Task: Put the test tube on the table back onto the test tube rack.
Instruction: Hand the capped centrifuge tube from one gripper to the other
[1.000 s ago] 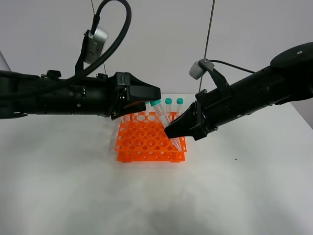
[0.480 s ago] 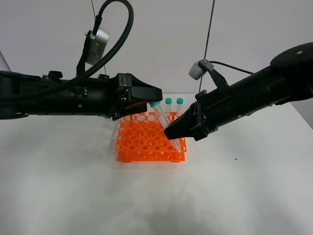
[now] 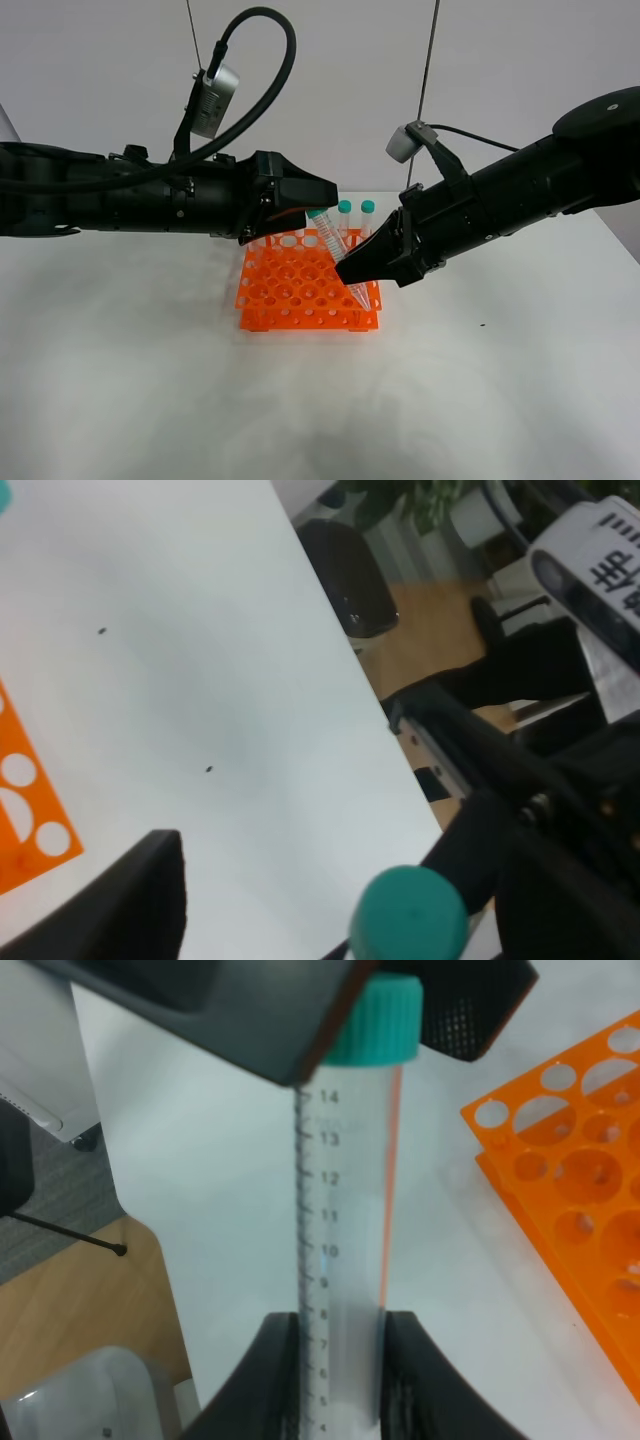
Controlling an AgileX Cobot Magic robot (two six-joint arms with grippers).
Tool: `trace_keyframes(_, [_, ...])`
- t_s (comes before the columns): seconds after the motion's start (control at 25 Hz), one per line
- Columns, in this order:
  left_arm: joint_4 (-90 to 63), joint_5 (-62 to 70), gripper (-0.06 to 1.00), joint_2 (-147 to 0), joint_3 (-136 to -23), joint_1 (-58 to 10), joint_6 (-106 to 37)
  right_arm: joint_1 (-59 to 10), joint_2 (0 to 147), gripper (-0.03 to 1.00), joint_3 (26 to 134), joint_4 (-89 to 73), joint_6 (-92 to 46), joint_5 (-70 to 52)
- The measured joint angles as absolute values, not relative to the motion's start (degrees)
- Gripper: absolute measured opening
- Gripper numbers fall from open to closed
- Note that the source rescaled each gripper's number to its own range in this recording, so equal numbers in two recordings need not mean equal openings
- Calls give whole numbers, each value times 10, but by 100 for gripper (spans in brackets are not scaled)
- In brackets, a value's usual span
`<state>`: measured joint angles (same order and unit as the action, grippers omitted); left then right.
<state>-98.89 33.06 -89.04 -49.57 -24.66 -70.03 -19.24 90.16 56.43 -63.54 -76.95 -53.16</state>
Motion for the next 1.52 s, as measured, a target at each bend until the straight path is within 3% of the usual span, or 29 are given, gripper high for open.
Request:
trace_keyframes(0.24, [-990,334,99,-891,-496,-247,-700,-192,902,3,564,-635,-745,-531])
trace_keyframes(0.4, [-990,343,84,-891,-496,-247,-704,-192,902,3,564,-634,-735,-531])
trace_keyframes(0.52, [-990,344,79,-891,-496,-247,-704,-192,902,3,564,-634,-732,-531])
trace_keyframes(1.52, [-982,370,77,-891,-496,-247,-704,-192,902,3,564,-633,-731,-552])
